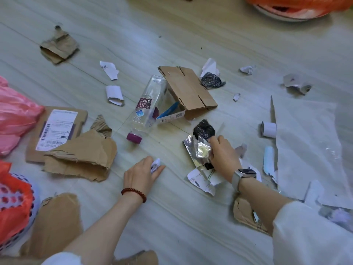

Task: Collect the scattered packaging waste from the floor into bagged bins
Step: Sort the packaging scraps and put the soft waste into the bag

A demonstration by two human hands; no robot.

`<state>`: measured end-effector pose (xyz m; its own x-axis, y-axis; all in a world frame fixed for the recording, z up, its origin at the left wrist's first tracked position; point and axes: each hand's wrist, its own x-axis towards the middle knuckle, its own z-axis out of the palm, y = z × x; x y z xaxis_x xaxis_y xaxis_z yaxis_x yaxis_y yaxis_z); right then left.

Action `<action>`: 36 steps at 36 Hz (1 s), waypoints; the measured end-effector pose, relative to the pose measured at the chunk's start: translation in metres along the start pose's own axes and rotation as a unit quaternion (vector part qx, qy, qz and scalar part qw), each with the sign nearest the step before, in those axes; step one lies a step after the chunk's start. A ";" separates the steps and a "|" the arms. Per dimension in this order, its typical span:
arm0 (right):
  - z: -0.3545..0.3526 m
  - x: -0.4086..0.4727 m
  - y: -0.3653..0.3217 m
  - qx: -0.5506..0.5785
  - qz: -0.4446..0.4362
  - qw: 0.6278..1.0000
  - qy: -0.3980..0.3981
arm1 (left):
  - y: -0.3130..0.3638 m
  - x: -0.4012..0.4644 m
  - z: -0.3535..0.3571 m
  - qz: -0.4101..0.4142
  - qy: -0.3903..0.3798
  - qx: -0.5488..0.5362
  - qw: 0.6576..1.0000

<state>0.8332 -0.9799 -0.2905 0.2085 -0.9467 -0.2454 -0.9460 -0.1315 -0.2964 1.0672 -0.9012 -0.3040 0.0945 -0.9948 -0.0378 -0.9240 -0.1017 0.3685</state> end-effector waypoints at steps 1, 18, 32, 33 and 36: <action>0.002 -0.007 -0.004 0.012 0.002 1.000 -0.009 | 0.001 -0.001 -0.008 -0.003 0.003 -0.017 1.000; -0.127 -0.027 -0.228 0.283 -0.159 0.941 0.093 | -0.040 0.015 -0.264 0.102 0.214 -0.047 0.970; -0.125 -0.063 -0.426 0.331 -0.298 0.893 0.067 | -0.210 -0.107 -0.346 -0.084 0.162 -0.053 0.982; -0.123 -0.066 -0.437 0.327 -0.312 0.890 0.055 | -0.219 -0.114 -0.345 -0.092 0.158 -0.038 0.982; -0.119 -0.075 -0.469 0.300 -0.349 0.887 0.033 | -0.240 -0.131 -0.351 -0.139 0.205 -0.035 0.968</action>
<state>1.2319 -0.8821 -0.0236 0.6574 -0.7144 0.2396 -0.2859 -0.5307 -0.7979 1.4071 -0.7463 -0.0614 0.4880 -0.8442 0.2219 -0.8156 -0.3505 0.4604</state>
